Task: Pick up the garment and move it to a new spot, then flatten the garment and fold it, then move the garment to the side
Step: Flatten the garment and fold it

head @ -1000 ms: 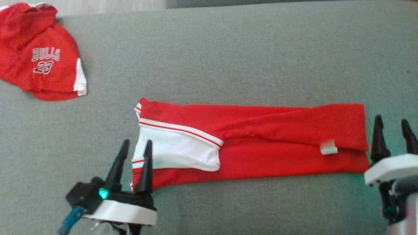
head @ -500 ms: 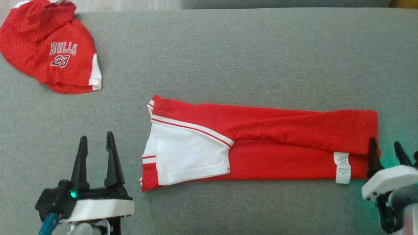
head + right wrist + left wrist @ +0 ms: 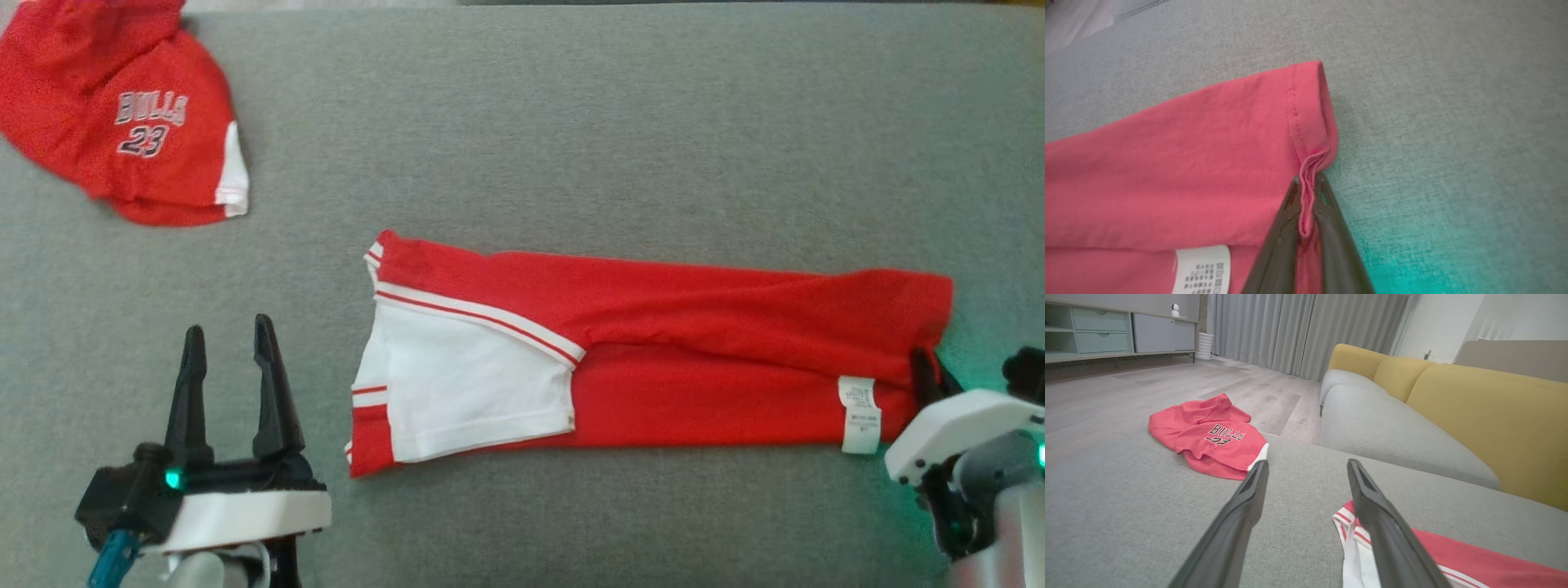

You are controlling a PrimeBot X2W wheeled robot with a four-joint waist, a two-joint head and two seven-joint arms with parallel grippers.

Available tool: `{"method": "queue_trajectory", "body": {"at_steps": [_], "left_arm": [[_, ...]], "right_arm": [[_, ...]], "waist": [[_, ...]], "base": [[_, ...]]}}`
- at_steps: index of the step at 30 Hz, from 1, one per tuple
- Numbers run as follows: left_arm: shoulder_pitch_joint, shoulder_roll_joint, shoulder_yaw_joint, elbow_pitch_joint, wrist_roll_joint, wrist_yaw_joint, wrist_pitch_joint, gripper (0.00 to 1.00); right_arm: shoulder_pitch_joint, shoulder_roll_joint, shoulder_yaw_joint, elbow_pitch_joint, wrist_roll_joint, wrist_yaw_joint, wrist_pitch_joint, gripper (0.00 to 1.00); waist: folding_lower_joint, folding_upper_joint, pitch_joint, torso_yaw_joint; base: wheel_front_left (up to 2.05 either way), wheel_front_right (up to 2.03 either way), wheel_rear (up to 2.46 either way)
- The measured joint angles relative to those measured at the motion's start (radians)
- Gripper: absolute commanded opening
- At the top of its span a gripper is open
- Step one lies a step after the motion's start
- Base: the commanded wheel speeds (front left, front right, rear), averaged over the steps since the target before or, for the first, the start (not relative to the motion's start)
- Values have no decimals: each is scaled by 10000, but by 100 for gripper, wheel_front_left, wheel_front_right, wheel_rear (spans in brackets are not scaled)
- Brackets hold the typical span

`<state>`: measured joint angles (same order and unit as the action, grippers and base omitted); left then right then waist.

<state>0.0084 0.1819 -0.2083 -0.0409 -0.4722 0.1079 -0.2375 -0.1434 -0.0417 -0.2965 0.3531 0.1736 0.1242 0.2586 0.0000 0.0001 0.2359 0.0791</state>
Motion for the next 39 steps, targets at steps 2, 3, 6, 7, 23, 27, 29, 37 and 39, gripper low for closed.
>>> {"method": "queue_trajectory", "body": {"at_steps": [2,3,6,7,23,27,29,37,39], "left_arm": [[-1,12,-25,-40,75,65,81,100],[-4,12,-44,-69,88,71,88,100],[-13,35,-119,-115,153,157,226,100],[-18,33,-144,-130,159,163,265,100],[-516,31,-504,84,157,63,445,100],[-516,23,-510,115,142,63,443,100],[-514,19,-510,125,140,63,443,100],[-457,21,-512,257,42,61,441,100],[-433,23,-525,297,35,58,441,100]], "right_arm": [[-118,29,-71,-96,-104,2,90,0],[-179,40,-144,-184,-188,2,190,0],[-397,59,-771,-579,-474,2,414,0],[-435,44,-1055,-802,-541,2,472,0],[-315,-15,-809,-2880,228,0,1129,0],[495,-15,800,-3428,1896,0,1122,0],[930,-15,1676,-3691,2566,0,1093,0],[1232,-19,4096,-3739,3528,0,644,0],[1138,-31,4577,-3428,3544,-2,500,0]], "waist": [[0,0,30,-157],[1,0,49,-251],[1,0,111,-567],[1,0,135,-678],[0,0,-27,-1758],[0,0,-247,-1606],[-1,0,-348,-1484],[-1,0,-636,-923],[-1,0,-720,-735]], "base": [[0,0,0],[0,0,0],[0,0,0],[0,0,0],[0,0,0],[0,0,0],[0,0,0],[0,0,0],[0,0,0]]}}
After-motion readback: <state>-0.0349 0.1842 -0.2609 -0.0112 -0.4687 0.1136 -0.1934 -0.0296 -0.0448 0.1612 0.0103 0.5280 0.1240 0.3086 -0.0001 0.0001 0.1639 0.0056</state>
